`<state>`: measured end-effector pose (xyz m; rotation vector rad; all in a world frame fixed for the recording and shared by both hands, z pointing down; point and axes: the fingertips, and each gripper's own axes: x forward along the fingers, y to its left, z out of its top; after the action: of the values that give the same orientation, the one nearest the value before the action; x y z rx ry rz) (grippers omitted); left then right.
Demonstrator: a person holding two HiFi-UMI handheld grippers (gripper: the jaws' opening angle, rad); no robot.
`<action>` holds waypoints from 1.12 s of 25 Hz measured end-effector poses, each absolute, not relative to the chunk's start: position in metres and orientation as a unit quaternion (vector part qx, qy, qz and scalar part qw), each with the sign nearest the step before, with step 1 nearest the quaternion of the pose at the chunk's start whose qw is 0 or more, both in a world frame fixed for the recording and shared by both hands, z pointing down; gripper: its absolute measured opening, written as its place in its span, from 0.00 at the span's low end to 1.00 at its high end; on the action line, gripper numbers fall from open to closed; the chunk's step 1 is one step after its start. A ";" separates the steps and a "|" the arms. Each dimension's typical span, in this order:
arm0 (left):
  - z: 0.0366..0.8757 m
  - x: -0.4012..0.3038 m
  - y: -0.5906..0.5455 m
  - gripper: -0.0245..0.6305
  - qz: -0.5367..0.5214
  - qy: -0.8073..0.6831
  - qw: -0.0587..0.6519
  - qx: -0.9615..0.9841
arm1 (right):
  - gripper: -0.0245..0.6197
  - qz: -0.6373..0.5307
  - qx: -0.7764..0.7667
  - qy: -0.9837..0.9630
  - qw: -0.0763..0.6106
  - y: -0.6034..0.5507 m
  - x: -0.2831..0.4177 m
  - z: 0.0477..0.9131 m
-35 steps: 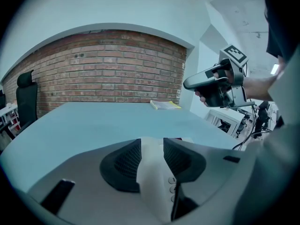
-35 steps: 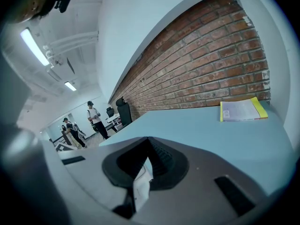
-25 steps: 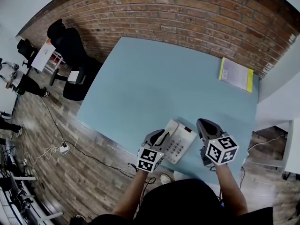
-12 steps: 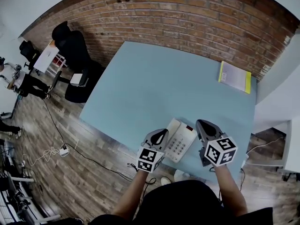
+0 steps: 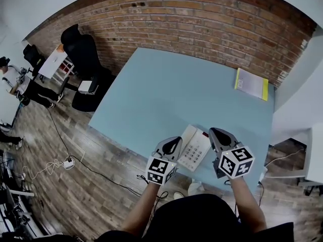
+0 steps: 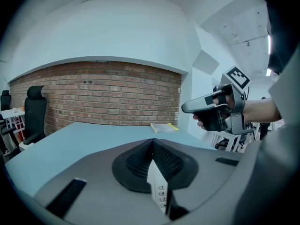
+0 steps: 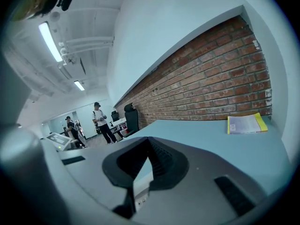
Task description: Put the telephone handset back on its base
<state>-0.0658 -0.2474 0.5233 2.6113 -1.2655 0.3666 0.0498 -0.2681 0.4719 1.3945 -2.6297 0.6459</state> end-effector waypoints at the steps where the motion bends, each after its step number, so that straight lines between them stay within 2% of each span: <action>1: 0.519 -0.067 -0.246 0.05 0.120 -0.431 0.107 0.888 | 0.06 0.209 0.457 -0.863 0.047 -0.265 0.048 0.469; 21: 0.435 -0.088 -0.189 0.05 0.045 -0.427 0.066 0.901 | 0.06 0.157 0.460 -0.873 0.033 -0.204 0.016 0.420; 28: 0.417 -0.109 -0.163 0.05 0.014 -0.433 0.073 0.898 | 0.06 0.145 0.457 -0.877 0.029 -0.180 0.000 0.410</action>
<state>-0.1093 -0.1629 0.4167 2.6986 -1.3005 0.0428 -0.0004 -0.1804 0.4096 1.4112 -2.7051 0.4469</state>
